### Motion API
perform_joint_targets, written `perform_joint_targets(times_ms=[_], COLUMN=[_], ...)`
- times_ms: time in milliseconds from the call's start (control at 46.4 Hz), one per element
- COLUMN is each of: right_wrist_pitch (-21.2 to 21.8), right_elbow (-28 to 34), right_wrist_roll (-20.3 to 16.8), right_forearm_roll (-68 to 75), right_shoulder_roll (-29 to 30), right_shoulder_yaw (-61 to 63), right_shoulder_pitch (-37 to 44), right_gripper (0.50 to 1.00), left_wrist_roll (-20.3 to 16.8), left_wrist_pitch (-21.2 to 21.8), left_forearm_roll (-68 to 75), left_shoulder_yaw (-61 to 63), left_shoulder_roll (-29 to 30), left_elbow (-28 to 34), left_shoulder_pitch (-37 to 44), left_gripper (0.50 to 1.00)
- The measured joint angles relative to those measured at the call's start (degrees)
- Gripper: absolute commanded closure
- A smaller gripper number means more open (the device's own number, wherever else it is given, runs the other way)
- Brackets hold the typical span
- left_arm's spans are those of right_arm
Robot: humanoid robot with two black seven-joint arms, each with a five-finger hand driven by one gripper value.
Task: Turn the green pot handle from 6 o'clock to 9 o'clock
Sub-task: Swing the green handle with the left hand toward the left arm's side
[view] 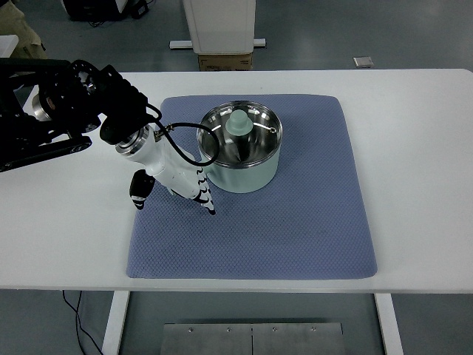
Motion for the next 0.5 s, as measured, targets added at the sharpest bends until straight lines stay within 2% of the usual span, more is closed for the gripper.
perform_joint_targets(times_ms=[496], right_wrist_pitch=[0.01], right_elbow=[0.00], right_wrist_roll=[0.00], right_forearm_roll=[0.00], right_shoulder_roll=[0.00], right_shoulder_yaw=[0.00], right_shoulder_pitch=[0.00], right_gripper=[0.500], left_wrist_roll=[0.00], left_wrist_pitch=[2.10], left_forearm_roll=[-0.01], left_shoulder_yaw=[4.27], left_shoulder_roll=[1.40], left_elbow=[0.24], left_shoulder_pitch=[-2.36], left_gripper=[0.500])
